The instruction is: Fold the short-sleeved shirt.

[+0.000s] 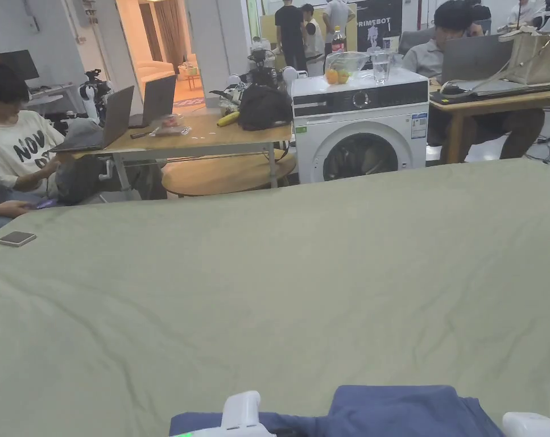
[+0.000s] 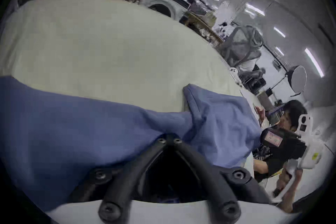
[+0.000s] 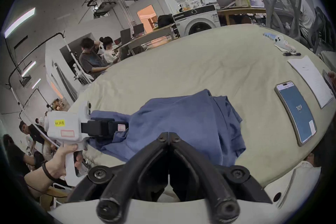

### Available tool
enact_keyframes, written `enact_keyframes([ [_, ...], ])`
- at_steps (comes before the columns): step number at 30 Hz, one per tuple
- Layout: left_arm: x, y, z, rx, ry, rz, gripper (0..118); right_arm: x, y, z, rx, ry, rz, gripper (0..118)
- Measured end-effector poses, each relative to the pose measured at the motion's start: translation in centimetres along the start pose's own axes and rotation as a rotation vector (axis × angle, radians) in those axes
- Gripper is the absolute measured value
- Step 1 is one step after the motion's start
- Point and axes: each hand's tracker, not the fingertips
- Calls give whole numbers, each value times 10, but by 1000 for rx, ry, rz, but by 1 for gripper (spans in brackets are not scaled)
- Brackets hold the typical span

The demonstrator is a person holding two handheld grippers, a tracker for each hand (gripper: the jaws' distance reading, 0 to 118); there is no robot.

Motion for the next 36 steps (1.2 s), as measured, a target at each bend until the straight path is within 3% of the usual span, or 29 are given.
enact_keyframes([
  [2,4,7,23,32,9,-16,3,0,2,-4,-12,0,3,0],
  [4,-1,16,66,185,-9,-48,35,-2,4,-6,-12,-1,3,0],
  [5,-6,21,85,228,-26,-40,43,-2,7,-6,-11,8,3,0],
  [6,-15,24,104,245,-22,-6,43,-4,9,-6,-8,13,6,0],
  [7,-28,26,122,261,-6,30,60,-5,10,-6,-4,16,14,0],
  [8,-42,25,136,271,15,84,90,-6,12,-6,-2,17,24,0],
  [9,-59,21,148,308,42,153,101,-7,13,-7,0,19,29,0],
  [10,-77,15,154,318,55,237,104,-7,13,-7,2,22,30,0],
  [13,-120,-5,147,264,12,429,100,-7,12,-9,0,41,14,0],
  [16,-138,-18,110,224,-35,536,57,-9,9,-9,-7,48,7,0],
  [19,-135,-28,80,233,-258,651,48,-10,7,-3,-8,46,17,0],
  [22,-130,-25,81,228,-187,706,13,-5,8,1,1,28,2,0],
  [23,-128,-22,88,247,-177,699,13,-4,9,2,2,29,-1,0],
  [27,-108,4,154,395,-162,555,10,1,14,7,18,20,1,0],
  [31,-55,48,225,449,94,215,10,5,18,9,38,13,-2,0],
  [33,-21,59,222,432,128,80,10,7,18,8,47,19,-19,0],
  [36,26,58,169,312,36,6,10,5,18,6,43,20,-28,0],
])
